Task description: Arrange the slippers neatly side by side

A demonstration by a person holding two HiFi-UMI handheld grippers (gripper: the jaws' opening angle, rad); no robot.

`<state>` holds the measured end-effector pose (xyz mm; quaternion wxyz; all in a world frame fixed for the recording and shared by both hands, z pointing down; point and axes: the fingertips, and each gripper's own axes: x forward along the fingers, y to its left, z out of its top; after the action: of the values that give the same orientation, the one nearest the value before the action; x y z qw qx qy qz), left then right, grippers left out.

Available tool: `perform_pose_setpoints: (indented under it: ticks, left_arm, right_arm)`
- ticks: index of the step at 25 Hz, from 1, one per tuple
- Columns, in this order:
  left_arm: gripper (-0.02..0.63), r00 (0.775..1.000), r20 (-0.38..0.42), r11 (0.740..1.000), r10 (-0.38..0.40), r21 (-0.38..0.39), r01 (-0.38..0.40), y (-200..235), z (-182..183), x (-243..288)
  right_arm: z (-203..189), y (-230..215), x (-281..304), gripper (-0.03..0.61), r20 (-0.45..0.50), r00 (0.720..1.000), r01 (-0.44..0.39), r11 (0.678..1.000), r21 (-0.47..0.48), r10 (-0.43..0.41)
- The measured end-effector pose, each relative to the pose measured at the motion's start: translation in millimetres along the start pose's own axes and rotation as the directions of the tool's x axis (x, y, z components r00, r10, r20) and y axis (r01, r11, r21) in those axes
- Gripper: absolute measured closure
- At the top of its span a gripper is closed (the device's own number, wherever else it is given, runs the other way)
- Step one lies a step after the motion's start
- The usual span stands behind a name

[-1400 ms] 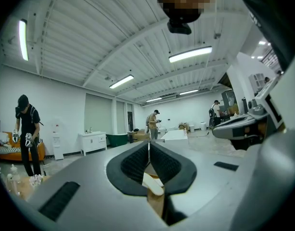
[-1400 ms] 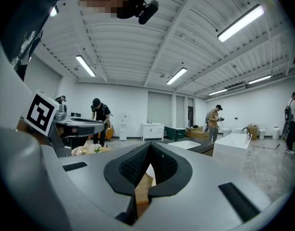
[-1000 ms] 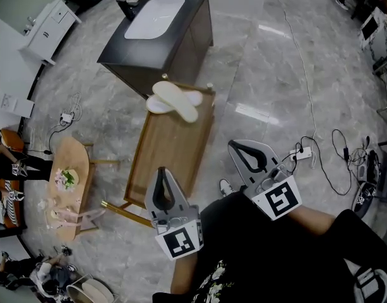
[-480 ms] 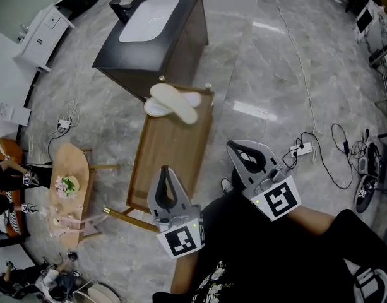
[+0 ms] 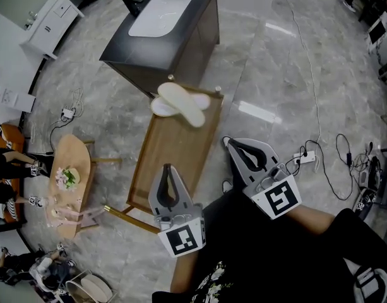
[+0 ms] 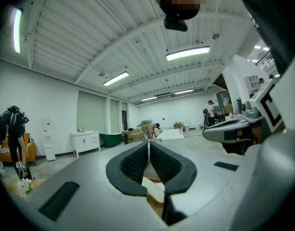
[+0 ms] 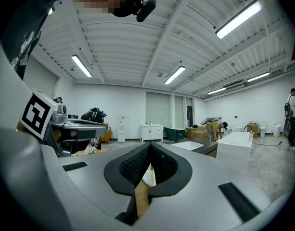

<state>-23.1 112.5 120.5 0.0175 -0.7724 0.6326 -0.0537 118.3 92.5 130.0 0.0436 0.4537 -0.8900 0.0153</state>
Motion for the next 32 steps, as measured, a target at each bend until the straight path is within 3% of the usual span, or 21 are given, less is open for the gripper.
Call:
perform_pose_setpoints:
  ticks: [8,13,16,26,32]
  left_arm:
    - [0.623,0.999,-0.03,0.999,0.025,-0.021,-0.026,11.5,-2.9,43.3]
    - [0.621,0.997,-0.071,0.999,0.015,-0.048,-0.018,10.0,-13.4,74.8]
    - [0.537,0.994,-0.108,0.997,0.012,-0.07,-0.02,10.1,-23.2,92.7]
    - [0.537,0.978,-0.195,0.996,0.071,-0.035,-0.079,9.6,-32.2,133.9]
    - [0.538,0.96,-0.252,0.99,0.117,-0.042,-0.132,3.4,-45.7,158.1]
  right_arm:
    - [10.6,-26.8,45.5,0.58,-0.006,0.999,-0.042,0.999,-0.017,0.042]
    - [0.8,-47.5,63.7,0.58,-0.062,0.997,-0.052,0.999,-0.009,0.051]
    - [-8.2,-58.0,77.0,0.58,-0.094,0.993,-0.073,0.997,-0.006,0.072]
    - [-17.6,-82.8,124.3,0.58,-0.11,0.98,-0.161,0.986,0.034,0.164]
    - [-32.1,-94.8,146.1,0.58,-0.146,0.959,-0.236,0.97,0.061,0.243]
